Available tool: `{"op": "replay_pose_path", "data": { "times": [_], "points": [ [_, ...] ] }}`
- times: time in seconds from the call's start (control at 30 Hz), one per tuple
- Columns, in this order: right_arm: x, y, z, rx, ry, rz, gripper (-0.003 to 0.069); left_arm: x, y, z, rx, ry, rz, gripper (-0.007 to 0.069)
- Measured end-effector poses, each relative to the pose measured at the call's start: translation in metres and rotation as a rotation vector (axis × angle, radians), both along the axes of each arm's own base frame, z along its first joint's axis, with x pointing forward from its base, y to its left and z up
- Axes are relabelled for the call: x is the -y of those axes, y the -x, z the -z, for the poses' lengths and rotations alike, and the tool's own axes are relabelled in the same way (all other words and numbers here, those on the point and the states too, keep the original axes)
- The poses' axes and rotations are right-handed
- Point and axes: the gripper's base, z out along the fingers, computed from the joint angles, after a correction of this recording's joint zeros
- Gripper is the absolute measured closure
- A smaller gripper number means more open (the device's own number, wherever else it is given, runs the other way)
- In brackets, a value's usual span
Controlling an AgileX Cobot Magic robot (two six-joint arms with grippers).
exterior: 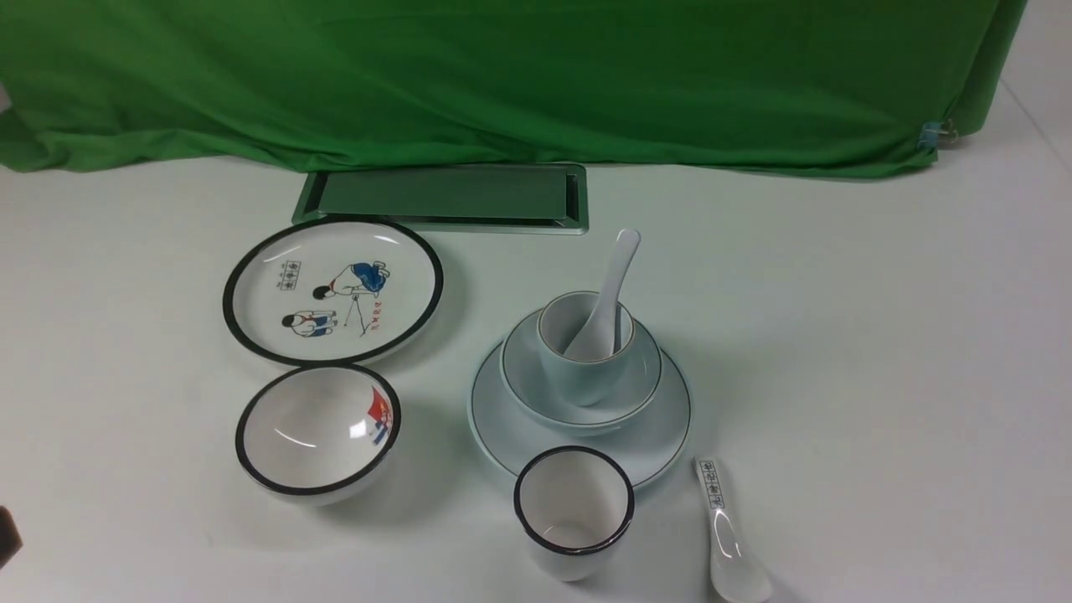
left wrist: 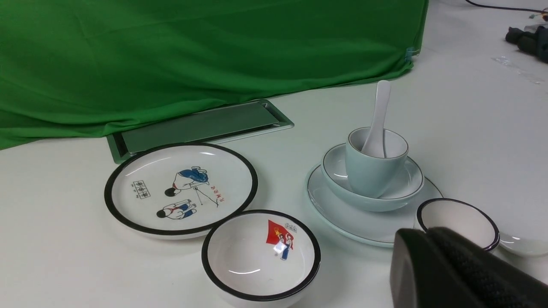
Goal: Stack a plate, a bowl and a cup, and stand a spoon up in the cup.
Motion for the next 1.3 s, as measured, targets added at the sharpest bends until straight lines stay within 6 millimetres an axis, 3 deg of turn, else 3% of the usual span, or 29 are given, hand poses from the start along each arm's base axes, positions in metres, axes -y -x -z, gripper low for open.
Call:
{"op": "replay_pose_path", "data": {
  "times": [0.1, 0.13, 0.27, 0.43, 0.77, 1.3],
  "points": [
    [0.008, 0.002, 0.023, -0.032, -0.022, 0.092, 0.0649, 0.0, 0.0, 0.0, 0.0, 0.0, 0.0, 0.0656],
    [0.016, 0.003, 0.043, -0.065, -0.051, 0.185, 0.0648, 0.0, 0.0, 0.0, 0.0, 0.0, 0.0, 0.0656],
    [0.028, 0.006, 0.084, -0.118, -0.074, 0.369, 0.0648, 0.0, 0.0, 0.0, 0.0, 0.0, 0.0, 0.0655],
    [0.035, 0.011, 0.12, -0.152, -0.09, 0.483, 0.0649, 0.0, 0.0, 0.0, 0.0, 0.0, 0.0, 0.0655],
    [0.037, 0.014, 0.137, -0.299, -0.077, 0.512, 0.065, 0.0, 0.0, 0.0, 0.0, 0.0, 0.0, 0.0655],
    [0.037, 0.015, 0.138, -0.308, -0.078, 0.513, 0.0632, 0.0, 0.0, 0.0, 0.004, -0.008, 0.001, 0.0655]
  ]
}}
